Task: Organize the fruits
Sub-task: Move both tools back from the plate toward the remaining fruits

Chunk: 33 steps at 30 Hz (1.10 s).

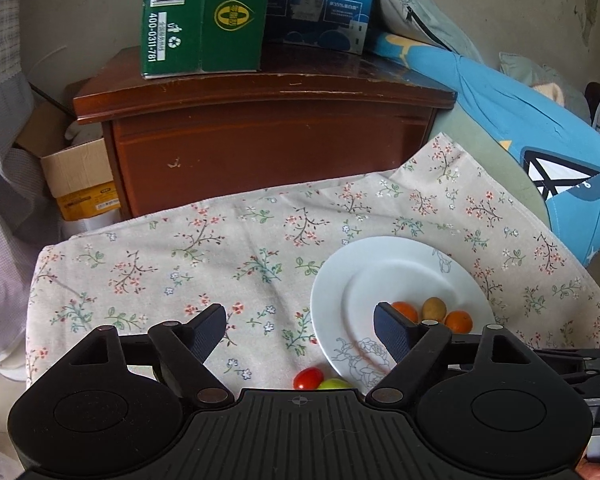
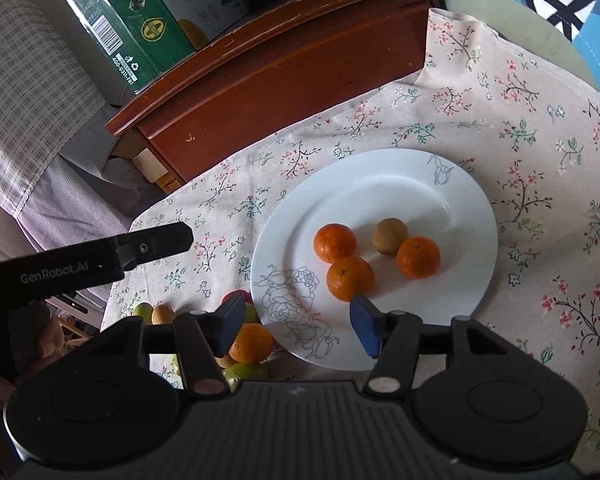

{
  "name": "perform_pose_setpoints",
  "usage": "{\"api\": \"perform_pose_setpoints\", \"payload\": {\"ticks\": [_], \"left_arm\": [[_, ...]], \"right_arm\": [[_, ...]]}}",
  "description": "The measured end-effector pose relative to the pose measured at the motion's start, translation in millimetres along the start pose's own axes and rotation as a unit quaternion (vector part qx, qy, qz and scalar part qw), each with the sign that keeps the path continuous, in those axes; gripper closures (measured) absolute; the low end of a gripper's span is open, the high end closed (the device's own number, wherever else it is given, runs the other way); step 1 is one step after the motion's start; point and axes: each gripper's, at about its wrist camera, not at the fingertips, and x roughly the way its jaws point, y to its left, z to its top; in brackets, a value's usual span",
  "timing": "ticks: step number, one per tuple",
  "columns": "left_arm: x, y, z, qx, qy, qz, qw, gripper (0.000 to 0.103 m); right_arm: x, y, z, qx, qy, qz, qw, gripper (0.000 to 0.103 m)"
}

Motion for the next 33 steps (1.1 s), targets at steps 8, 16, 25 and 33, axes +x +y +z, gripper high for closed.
{"api": "perform_pose_setpoints", "payload": {"ticks": [8, 16, 25, 33], "left_arm": [[-16.5, 25.6, -3.7, -0.007, 0.003, 0.009, 0.9999, 0.016], [-23.2, 54.5, -8.3, -0.02, 0.019, 0.026, 0.9993, 0.016], [-12.9, 85.8, -21.9, -0.053, 0.042, 0.058, 0.996, 0.017], [2.4, 98.9, -37.7, -0.072, 0.057, 0.068, 0.9935, 0.019]], "right_arm": [[4.4, 20.1, -7.9, -0.04, 0.02, 0.017, 0.999, 0.042], [11.7, 38.6, -15.9, -0.08, 0.036, 0.014, 0.996, 0.038], [20.0, 53.5, -26.3, -0.137, 0.038, 0.005, 0.99, 0.038], [26.1, 53.5, -30.1, -0.155, 0.034, -0.006, 0.987, 0.038]]}}
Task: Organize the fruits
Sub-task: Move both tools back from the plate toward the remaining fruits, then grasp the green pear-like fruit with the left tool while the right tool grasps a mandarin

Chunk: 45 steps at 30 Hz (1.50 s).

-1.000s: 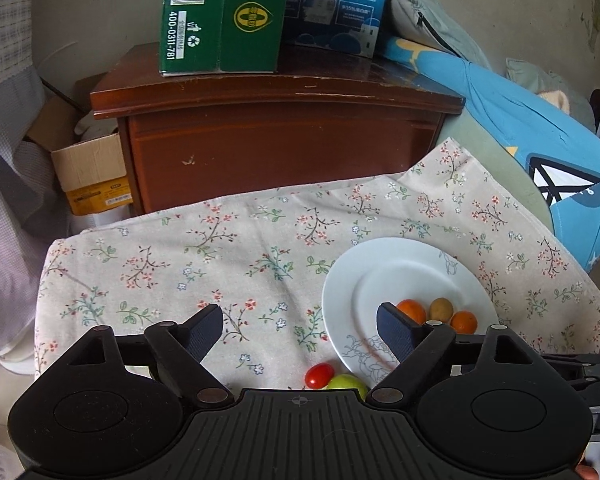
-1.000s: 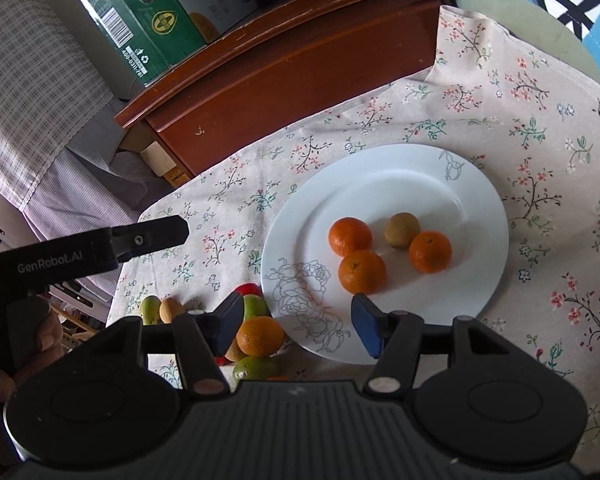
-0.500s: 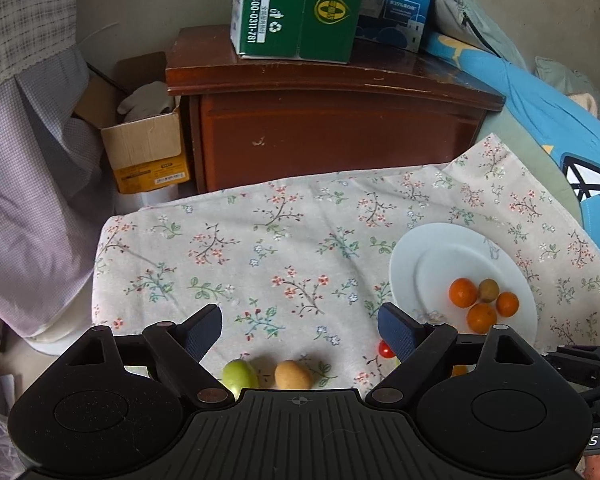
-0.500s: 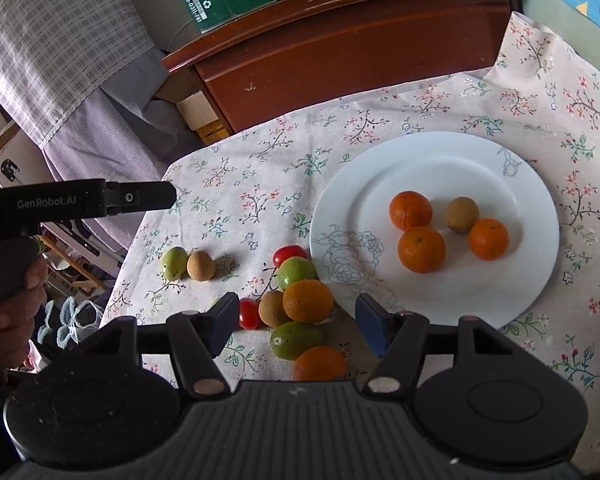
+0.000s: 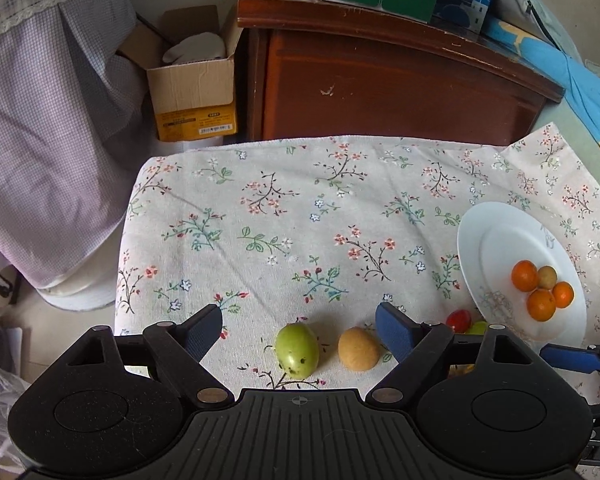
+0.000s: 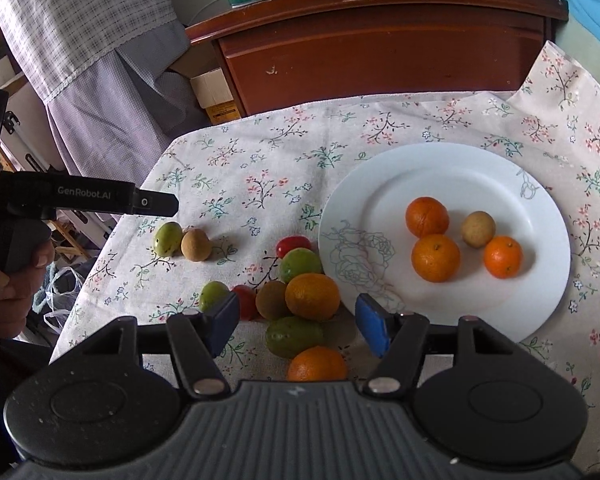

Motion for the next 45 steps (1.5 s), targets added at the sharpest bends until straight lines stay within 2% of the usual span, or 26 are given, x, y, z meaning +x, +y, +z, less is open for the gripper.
{"api": "perform_pose_setpoints", "payload": {"ticks": [2, 9, 17, 20, 22, 25, 31, 37, 45], "left_arm": [[2.4, 0.9, -2.5, 0.0, 0.0, 0.002, 1.0, 0.019], [7.4, 3.2, -7.2, -0.011, 0.007, -0.017, 0.9998, 0.036], [13.6, 0.7, -13.7, -0.004, 0.006, -0.017, 0.9998, 0.037], [13.3, 0.3, -13.7, -0.003, 0.003, -0.023, 0.9997, 0.041], [12.5, 0.3, -13.4, -0.003, 0.002, -0.033, 0.9995, 0.054], [9.6, 2.1, -11.5, -0.01, 0.004, -0.04, 0.9991, 0.062], [7.1, 10.8, -10.5, -0.035, 0.006, -0.041, 0.9985, 0.062], [15.6, 4.2, -20.5, 0.002, 0.027, -0.015, 0.9995, 0.062], [21.2, -6.6, -23.6, 0.039, 0.015, 0.004, 0.9991, 0.062]], "right_arm": [[2.5, -0.4, -0.4, -0.004, 0.0, -0.006, 1.0, 0.039], [4.0, -2.4, -0.6, -0.008, -0.007, -0.009, 1.0, 0.05], [8.7, -4.3, -2.6, -0.006, -0.008, -0.008, 1.0, 0.066], [9.0, -5.2, -2.9, -0.003, -0.01, -0.008, 1.0, 0.071], [9.0, -5.0, -2.8, -0.002, -0.01, -0.008, 1.0, 0.071], [7.7, -4.6, -2.8, 0.001, -0.011, -0.005, 1.0, 0.071], [4.7, 0.4, -1.7, -0.007, -0.016, 0.008, 1.0, 0.071], [4.5, 1.5, -1.5, -0.005, -0.016, 0.014, 1.0, 0.071], [4.4, 1.8, -1.8, -0.003, -0.016, 0.016, 1.0, 0.071]]}}
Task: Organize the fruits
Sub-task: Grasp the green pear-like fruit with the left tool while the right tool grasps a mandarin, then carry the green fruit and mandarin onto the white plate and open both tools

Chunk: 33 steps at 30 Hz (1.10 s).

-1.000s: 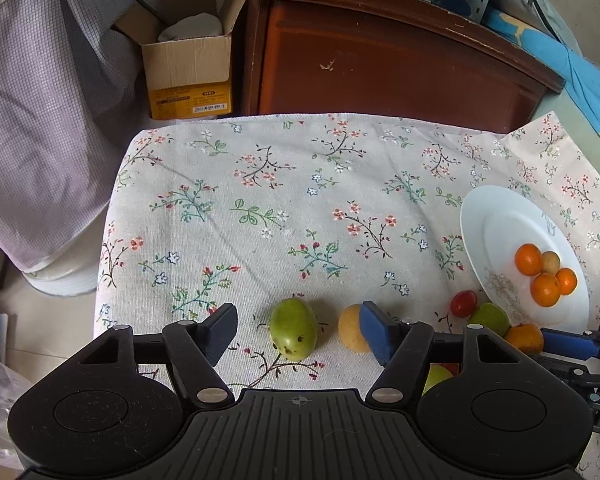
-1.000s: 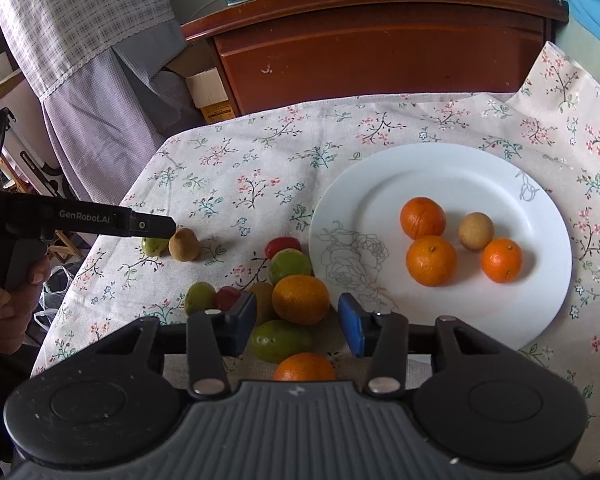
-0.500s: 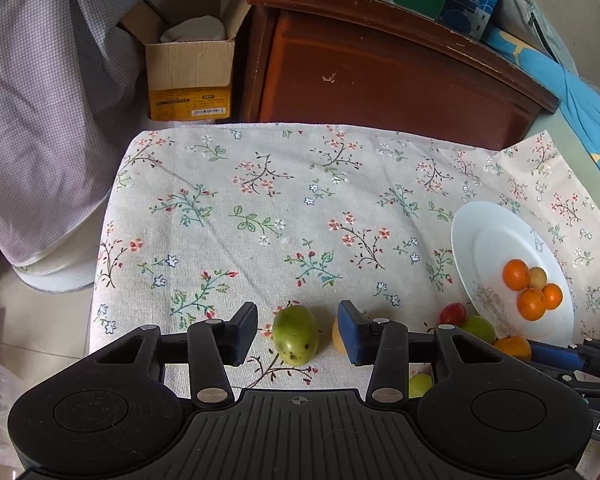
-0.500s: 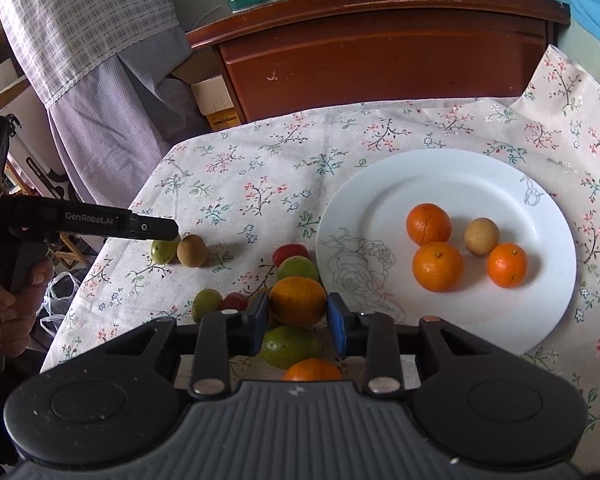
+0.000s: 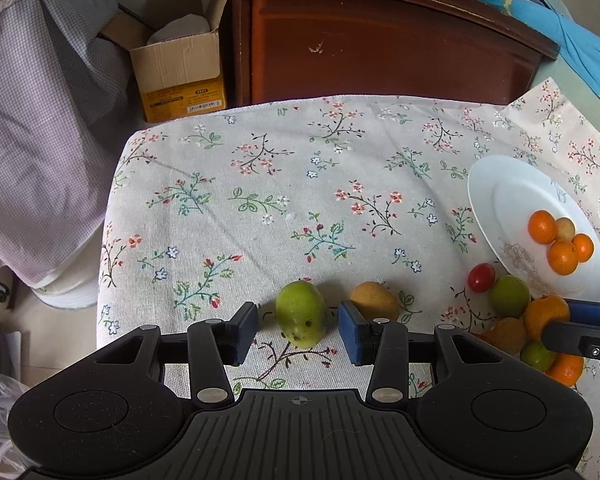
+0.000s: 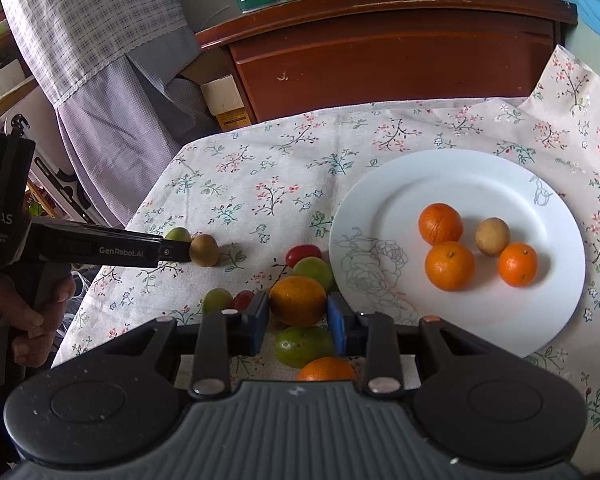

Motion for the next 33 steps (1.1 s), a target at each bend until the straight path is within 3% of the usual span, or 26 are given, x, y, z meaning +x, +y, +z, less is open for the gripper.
{"api": "perform_pose_setpoints", "payload": {"ticks": [3, 6, 14, 33], "left_arm": [[1.5, -4.6, -0.5, 0.019, -0.004, 0.008, 0.9998, 0.064], [1.6, -6.6, -0.3, 0.029, -0.008, 0.01, 0.9995, 0.078], [-9.4, -12.3, 5.5, 0.031, -0.028, 0.013, 0.999, 0.078], [-45.0, -60.1, 29.9, 0.064, -0.095, -0.04, 0.9926, 0.078]], "right_arm": [[0.0, 0.2, -0.3, 0.0, 0.0, 0.0, 1.0, 0.071], [0.2, 0.3, -0.5, 0.001, 0.0, 0.0, 1.0, 0.071], [0.2, 0.1, -0.4, 0.0, 0.0, 0.0, 1.0, 0.071], [-22.1, -6.4, 16.6, 0.014, -0.041, -0.005, 0.999, 0.071]]}}
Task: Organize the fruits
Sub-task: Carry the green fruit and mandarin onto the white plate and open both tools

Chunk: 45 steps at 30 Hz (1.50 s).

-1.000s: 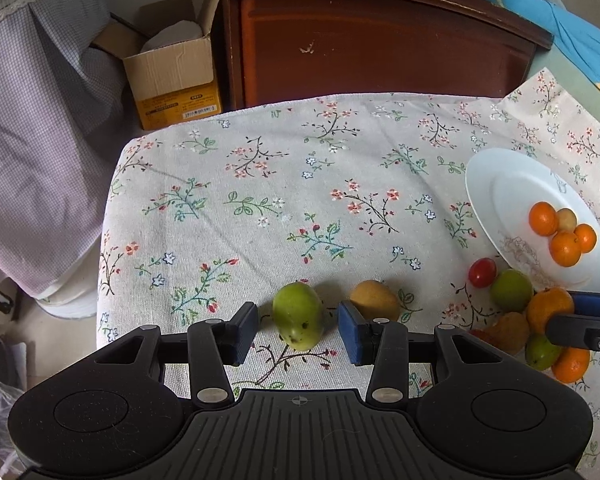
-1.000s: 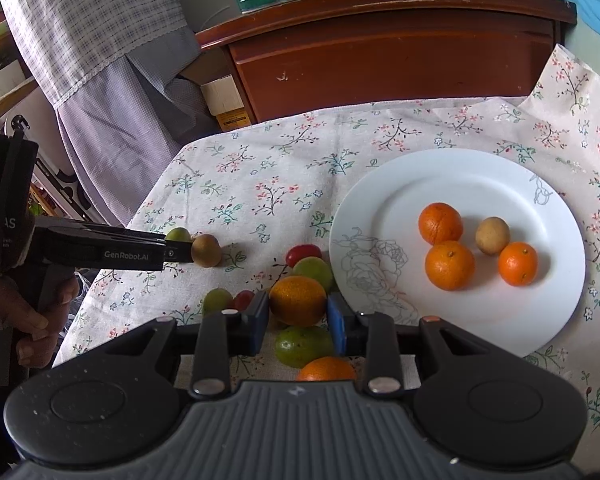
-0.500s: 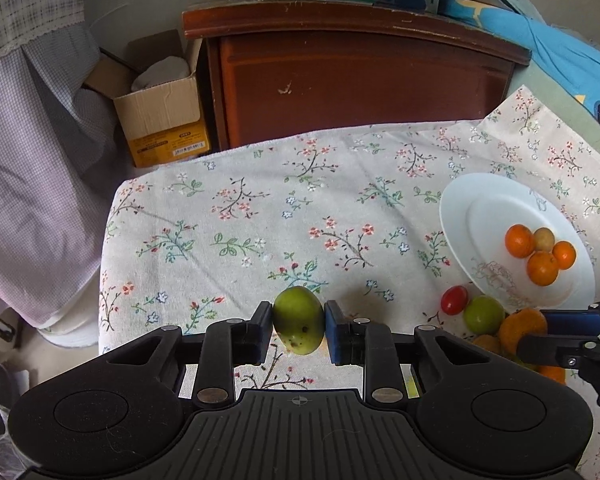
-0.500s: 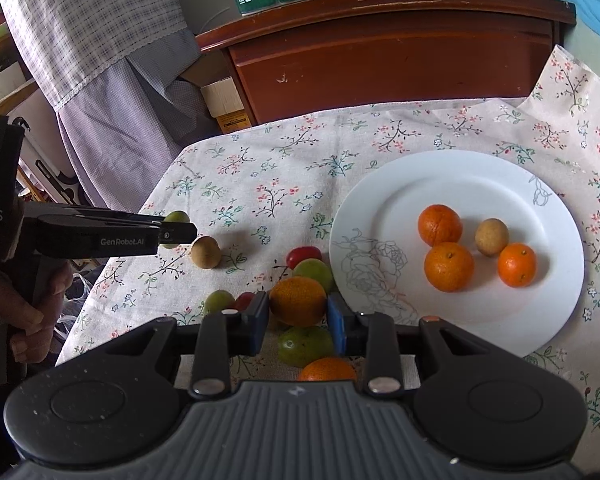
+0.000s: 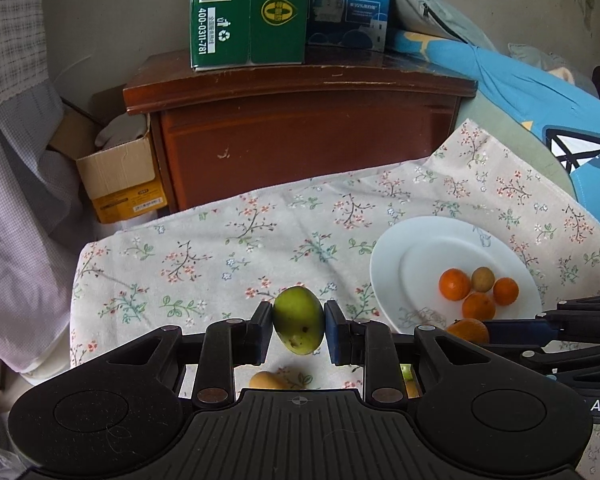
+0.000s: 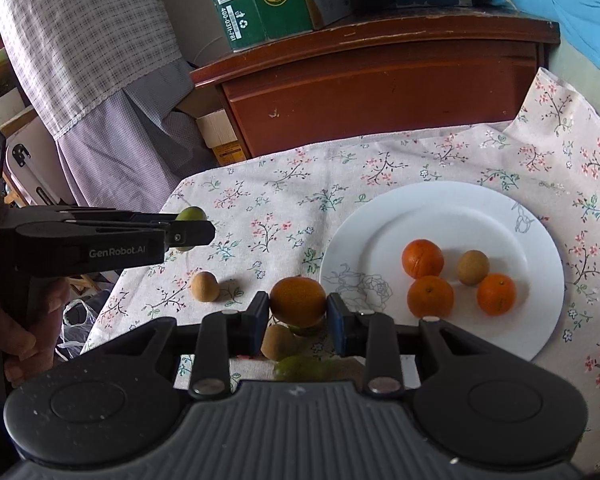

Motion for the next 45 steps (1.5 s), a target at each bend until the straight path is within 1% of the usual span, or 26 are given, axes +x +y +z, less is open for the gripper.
{"api": "perform_pose_setpoints", "payload": {"ticks": [6, 11, 15, 17, 21, 25, 29, 35, 38, 42, 45], "left_arm": [[-1.5, -12.1, 10.2, -0.002, -0.015, -0.014, 0.9998, 0.078], [-0.2, -26.3, 15.2, -0.002, -0.02, -0.036, 0.9992, 0.078], [3.9, -38.7, 17.9, -0.002, -0.018, -0.057, 0.9982, 0.078], [6.7, -45.4, 18.0, 0.002, -0.016, -0.062, 0.9979, 0.078], [15.0, -55.5, 16.5, 0.004, -0.005, -0.074, 0.9972, 0.078], [21.8, -64.6, 13.9, 0.012, 0.003, -0.079, 0.9968, 0.078], [28.7, -69.8, 14.2, 0.009, 0.011, -0.089, 0.9959, 0.078], [40.7, -76.3, 11.2, 0.005, 0.028, -0.098, 0.9948, 0.078], [45.8, -80.7, 8.5, 0.005, 0.037, -0.1, 0.9943, 0.078], [52.2, -84.9, 6.5, 0.004, 0.047, -0.102, 0.9936, 0.078], [56.7, -86.5, 5.1, -0.001, 0.055, -0.103, 0.9932, 0.078]], "right_arm": [[-12.6, -13.1, 12.1, 0.015, -0.027, -0.015, 0.999, 0.071], [-25.3, -30.7, 22.5, 0.037, -0.053, -0.037, 0.997, 0.071], [-32.8, -47.5, 29.4, 0.065, -0.07, -0.067, 0.993, 0.071], [-34.2, -54.9, 31.0, 0.08, -0.071, -0.082, 0.991, 0.071], [-33.3, -70.2, 28.7, 0.117, -0.061, -0.107, 0.985, 0.071], [-32.8, -79.4, 25.8, 0.144, -0.055, -0.114, 0.981, 0.071], [-31.6, -85.6, 23.6, 0.162, -0.051, -0.12, 0.978, 0.071], [-28.8, -99.0, 19.9, 0.203, -0.041, -0.129, 0.97, 0.071], [-26.6, -104.1, 16.8, 0.225, -0.025, -0.139, 0.964, 0.071], [-22.6, -108.7, 9.7, 0.252, 0.005, -0.133, 0.959, 0.071], [-20.8, -105.7, 6.5, 0.251, 0.013, -0.129, 0.959, 0.071]]}}
